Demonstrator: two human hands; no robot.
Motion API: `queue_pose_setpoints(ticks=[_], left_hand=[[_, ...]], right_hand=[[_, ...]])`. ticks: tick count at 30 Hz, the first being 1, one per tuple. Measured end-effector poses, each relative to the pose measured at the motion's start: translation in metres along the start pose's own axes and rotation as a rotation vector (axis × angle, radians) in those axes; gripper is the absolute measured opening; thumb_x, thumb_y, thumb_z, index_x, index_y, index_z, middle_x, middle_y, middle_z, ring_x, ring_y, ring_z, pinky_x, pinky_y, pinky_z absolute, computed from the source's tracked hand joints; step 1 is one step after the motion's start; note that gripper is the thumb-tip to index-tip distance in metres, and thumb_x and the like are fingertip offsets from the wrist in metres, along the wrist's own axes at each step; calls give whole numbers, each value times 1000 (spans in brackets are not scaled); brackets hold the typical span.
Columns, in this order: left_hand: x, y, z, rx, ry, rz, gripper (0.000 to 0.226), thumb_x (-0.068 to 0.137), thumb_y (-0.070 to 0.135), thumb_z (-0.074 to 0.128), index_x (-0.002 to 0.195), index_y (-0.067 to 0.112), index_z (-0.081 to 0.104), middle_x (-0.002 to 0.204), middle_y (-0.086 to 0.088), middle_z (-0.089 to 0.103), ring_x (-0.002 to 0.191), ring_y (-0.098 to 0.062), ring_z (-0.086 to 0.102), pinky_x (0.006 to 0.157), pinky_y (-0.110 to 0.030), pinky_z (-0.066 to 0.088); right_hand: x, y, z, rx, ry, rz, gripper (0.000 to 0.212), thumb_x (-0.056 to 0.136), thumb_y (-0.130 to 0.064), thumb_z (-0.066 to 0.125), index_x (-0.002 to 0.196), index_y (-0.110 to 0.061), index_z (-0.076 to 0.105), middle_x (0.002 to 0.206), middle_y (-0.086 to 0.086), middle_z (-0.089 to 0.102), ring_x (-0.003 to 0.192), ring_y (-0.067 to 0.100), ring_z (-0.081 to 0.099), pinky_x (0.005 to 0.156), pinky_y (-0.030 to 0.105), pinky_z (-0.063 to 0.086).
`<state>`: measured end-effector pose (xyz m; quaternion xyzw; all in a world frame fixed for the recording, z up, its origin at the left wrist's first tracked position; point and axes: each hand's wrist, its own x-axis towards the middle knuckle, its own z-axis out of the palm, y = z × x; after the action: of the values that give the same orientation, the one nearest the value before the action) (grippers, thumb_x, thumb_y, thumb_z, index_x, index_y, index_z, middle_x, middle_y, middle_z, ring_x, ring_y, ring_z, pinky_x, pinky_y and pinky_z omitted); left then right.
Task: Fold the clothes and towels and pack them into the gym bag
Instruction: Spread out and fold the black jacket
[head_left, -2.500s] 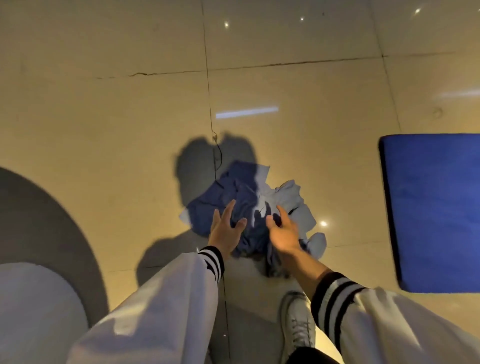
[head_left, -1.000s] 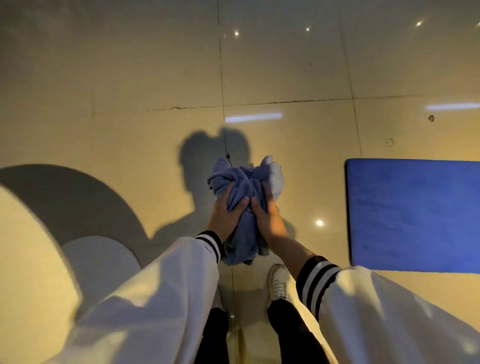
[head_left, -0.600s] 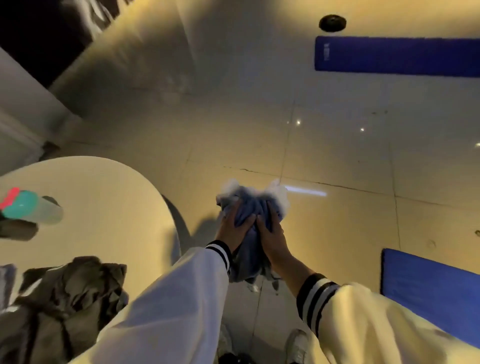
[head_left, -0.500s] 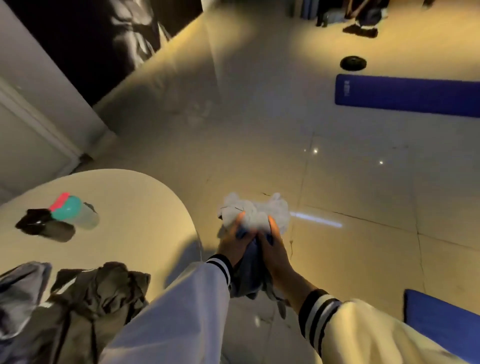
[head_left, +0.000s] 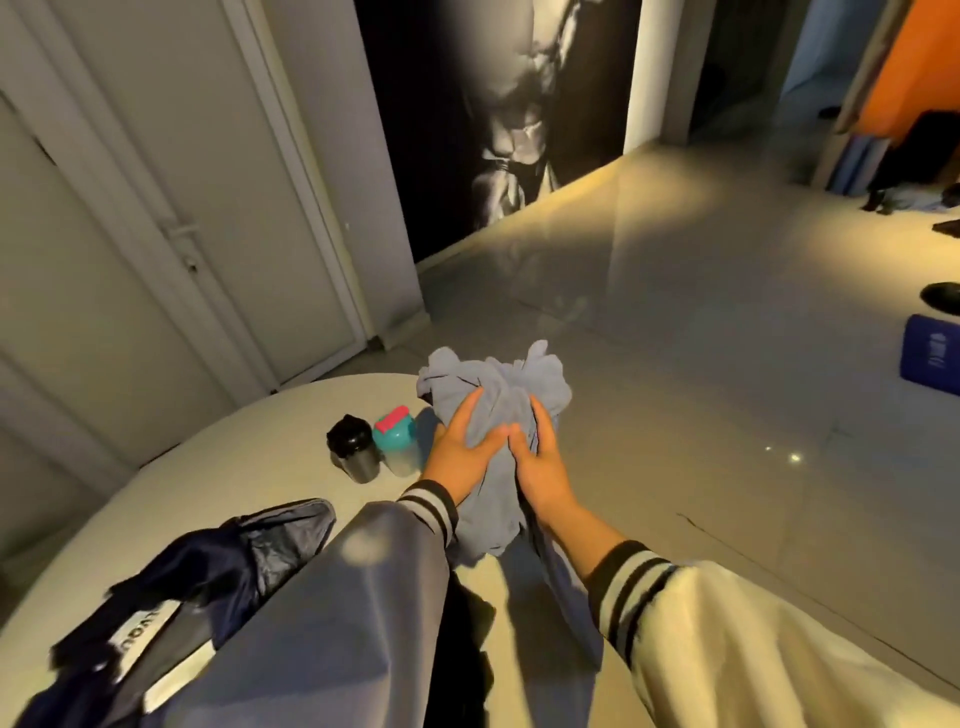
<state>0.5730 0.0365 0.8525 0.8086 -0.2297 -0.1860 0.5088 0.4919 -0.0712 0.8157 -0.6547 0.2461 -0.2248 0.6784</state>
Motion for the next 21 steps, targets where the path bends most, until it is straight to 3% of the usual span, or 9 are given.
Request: queue_pose_setpoints(ticks=[3,5,9,11,13,15,18,19,21], left_hand=[[18,-23,-22,-89,-26,12,91,73,70,70,150,37,35,155,1,39,143,-20,37,119,-45,32],[28,-46,-30,-32,-74,4,83,79,62,70,150,39,33,156,1,35,144,-20,35,120,-46,30],[33,-119,-13,428,-131,22,76,93,35,69,155,25,27,156,-7,32,146,-25,28,120,-32,18],[26,-151,2,467,-277,-55,76,95,27,67,156,19,23,153,-4,31,143,-19,28,117,-25,14],[16,-178,17,400,-336,-199,79,91,29,72,156,26,26,159,-9,29,146,-29,29,119,-33,20],[7,-201,31,457,-312,-249,85,87,46,70,156,38,22,162,-12,20,148,-36,23,121,-44,23],[-1,-217,47,657,-260,-79,85,86,66,51,154,50,1,165,-11,-5,152,-34,1,124,-49,13],[-4,-217,52,719,-193,-17,81,89,61,53,153,50,6,165,-10,-8,151,-33,-1,123,-49,12],[-11,-211,61,767,-51,183,72,87,52,62,150,44,27,165,-9,8,148,-35,14,120,-52,22]], right_hand=[[18,13,38,70,-8,38,55,103,-33,52,152,-35,28,144,-10,44,128,8,46,102,25,43],[22,37,50,165,-33,113,56,104,-30,50,154,-33,24,143,-4,45,124,15,50,90,21,52],[14,110,56,133,-115,344,58,104,-38,48,155,-37,22,154,-1,41,136,22,45,112,43,42],[0,149,48,75,-130,446,58,102,-47,48,154,-42,23,157,-5,38,139,21,42,115,47,38],[-18,167,40,29,-117,506,58,102,-49,46,155,-42,24,153,-9,39,138,21,41,115,47,38],[-29,181,32,-13,-84,516,55,101,-52,48,152,-42,31,146,-8,45,134,21,46,114,45,40],[-35,227,14,-159,-17,481,75,75,-86,50,142,-53,41,145,1,46,129,24,52,111,47,43],[-39,233,7,-219,9,475,80,71,-90,48,141,-53,41,143,4,47,126,25,54,110,47,44],[-50,220,-6,-309,75,491,64,84,-75,51,141,-48,44,138,11,49,118,28,57,107,46,45]])
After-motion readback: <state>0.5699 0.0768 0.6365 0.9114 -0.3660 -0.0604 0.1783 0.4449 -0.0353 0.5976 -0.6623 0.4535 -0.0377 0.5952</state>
